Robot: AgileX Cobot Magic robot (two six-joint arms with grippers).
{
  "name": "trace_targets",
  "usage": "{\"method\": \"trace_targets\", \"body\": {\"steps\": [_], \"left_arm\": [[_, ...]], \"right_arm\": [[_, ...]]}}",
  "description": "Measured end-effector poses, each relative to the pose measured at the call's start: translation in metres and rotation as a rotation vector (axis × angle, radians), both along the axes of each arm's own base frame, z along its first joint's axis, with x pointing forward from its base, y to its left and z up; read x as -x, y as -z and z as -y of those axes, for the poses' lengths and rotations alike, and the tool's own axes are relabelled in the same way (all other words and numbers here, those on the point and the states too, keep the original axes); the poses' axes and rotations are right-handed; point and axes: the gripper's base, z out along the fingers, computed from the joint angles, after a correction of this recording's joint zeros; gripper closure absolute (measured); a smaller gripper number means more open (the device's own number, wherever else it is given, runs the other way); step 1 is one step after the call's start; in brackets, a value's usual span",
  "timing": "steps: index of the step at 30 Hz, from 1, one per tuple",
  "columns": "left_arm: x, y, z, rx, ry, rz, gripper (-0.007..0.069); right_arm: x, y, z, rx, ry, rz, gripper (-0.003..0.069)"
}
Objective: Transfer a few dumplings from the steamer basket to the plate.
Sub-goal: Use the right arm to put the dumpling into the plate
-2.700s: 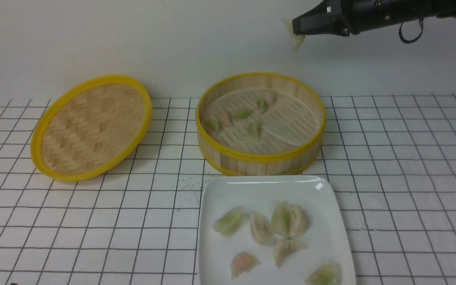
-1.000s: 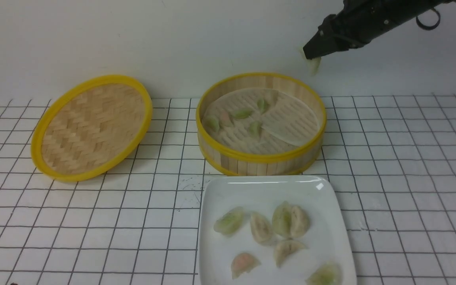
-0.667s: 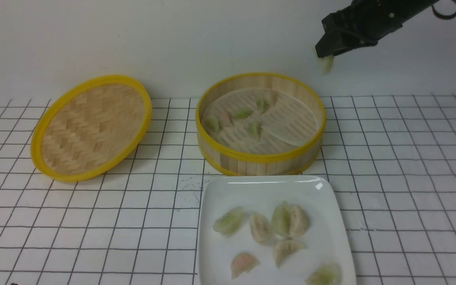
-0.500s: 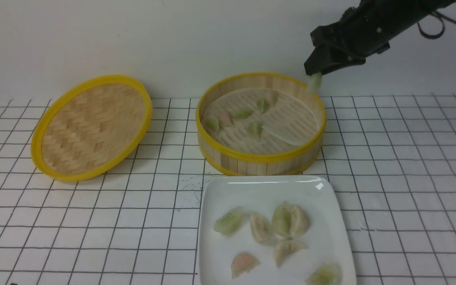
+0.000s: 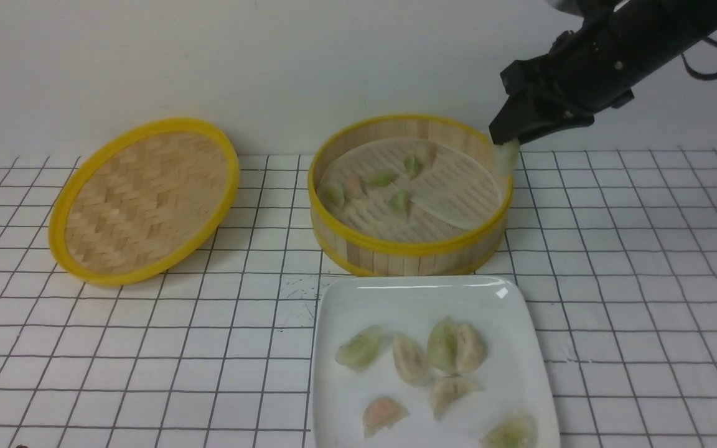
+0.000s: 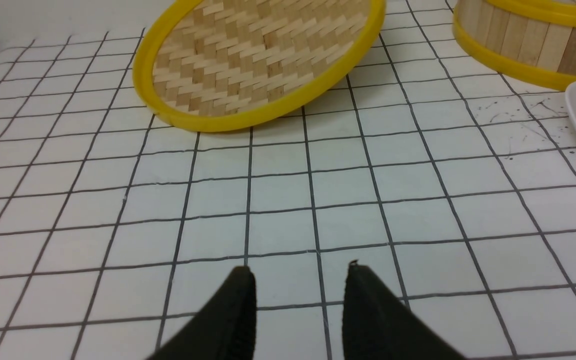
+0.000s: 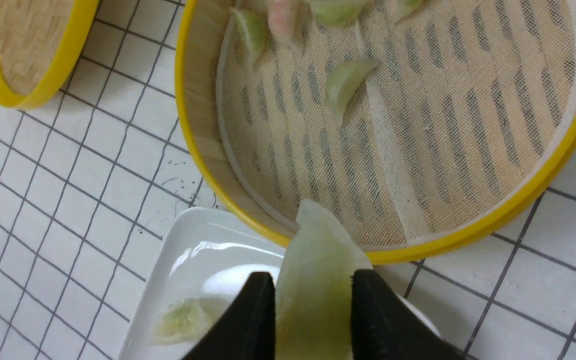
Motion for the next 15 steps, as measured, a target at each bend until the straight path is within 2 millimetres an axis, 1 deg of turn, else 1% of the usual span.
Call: {"method": "trace_targets", "body": {"steps": [1, 4, 8, 11, 13, 15], "left_arm": [[0.0, 0.0, 0.0, 0.0, 0.0, 0.0, 0.04], [0.0, 0.0, 0.0, 0.0, 0.0, 0.0, 0.04], [0.0, 0.0, 0.0, 0.0, 0.0, 0.0, 0.04], [0.0, 0.0, 0.0, 0.0, 0.0, 0.0, 0.04], [0.0, 0.0, 0.0, 0.0, 0.0, 0.0, 0.04], [0.0, 0.0, 0.0, 0.0, 0.0, 0.0, 0.04]], "right_arm": [[0.007, -0.004, -0.001, 0.0, -0.005, 0.003, 0.0477], [0.021, -0.004, -0.002, 0.008, -0.019, -0.015, 0.0477], [0.04, 0.003, -0.004, 0.035, -0.044, -0.047, 0.0477], [0.054, 0.012, -0.005, 0.054, -0.074, -0.078, 0.0477], [0.059, 0.017, -0.006, 0.061, -0.084, -0.094, 0.0477], [0.068, 0.028, -0.008, 0.076, -0.115, -0.125, 0.0477]]}}
